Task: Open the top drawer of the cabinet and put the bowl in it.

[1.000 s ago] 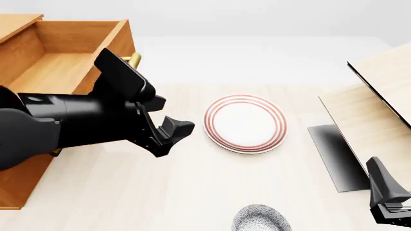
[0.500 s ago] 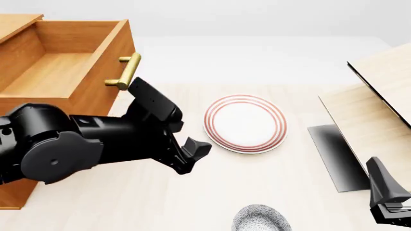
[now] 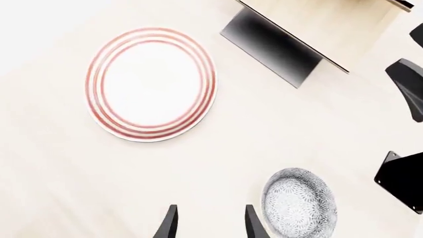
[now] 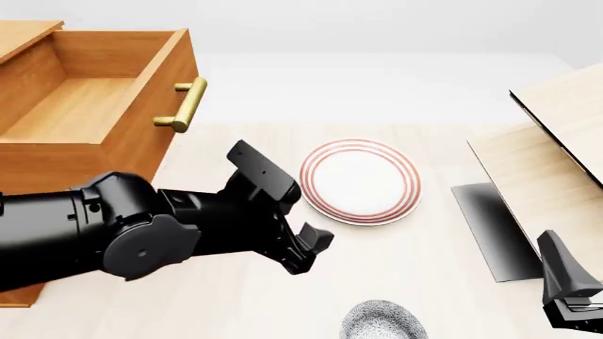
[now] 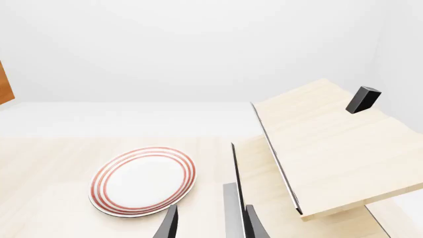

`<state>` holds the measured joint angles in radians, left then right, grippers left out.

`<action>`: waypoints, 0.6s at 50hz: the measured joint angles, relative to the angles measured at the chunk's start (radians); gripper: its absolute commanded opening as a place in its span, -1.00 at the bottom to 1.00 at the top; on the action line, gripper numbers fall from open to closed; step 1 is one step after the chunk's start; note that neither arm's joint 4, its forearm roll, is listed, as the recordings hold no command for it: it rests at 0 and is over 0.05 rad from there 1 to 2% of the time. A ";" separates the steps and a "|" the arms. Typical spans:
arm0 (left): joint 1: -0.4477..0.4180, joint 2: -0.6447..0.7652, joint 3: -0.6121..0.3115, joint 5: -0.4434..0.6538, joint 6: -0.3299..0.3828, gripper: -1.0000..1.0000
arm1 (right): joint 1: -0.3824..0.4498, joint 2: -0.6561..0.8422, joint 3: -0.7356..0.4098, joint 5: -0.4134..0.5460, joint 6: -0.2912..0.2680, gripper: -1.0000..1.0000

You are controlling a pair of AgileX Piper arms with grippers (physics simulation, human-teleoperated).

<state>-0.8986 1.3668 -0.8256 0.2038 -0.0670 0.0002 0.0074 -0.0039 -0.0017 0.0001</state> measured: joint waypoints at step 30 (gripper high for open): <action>-0.081 0.146 -0.012 -0.107 -0.085 1.00 | 0.000 0.000 0.000 0.000 0.000 1.00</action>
<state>-0.9797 1.5132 -0.8380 0.0972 -0.1516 0.0002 0.0074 -0.0039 -0.0017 0.0002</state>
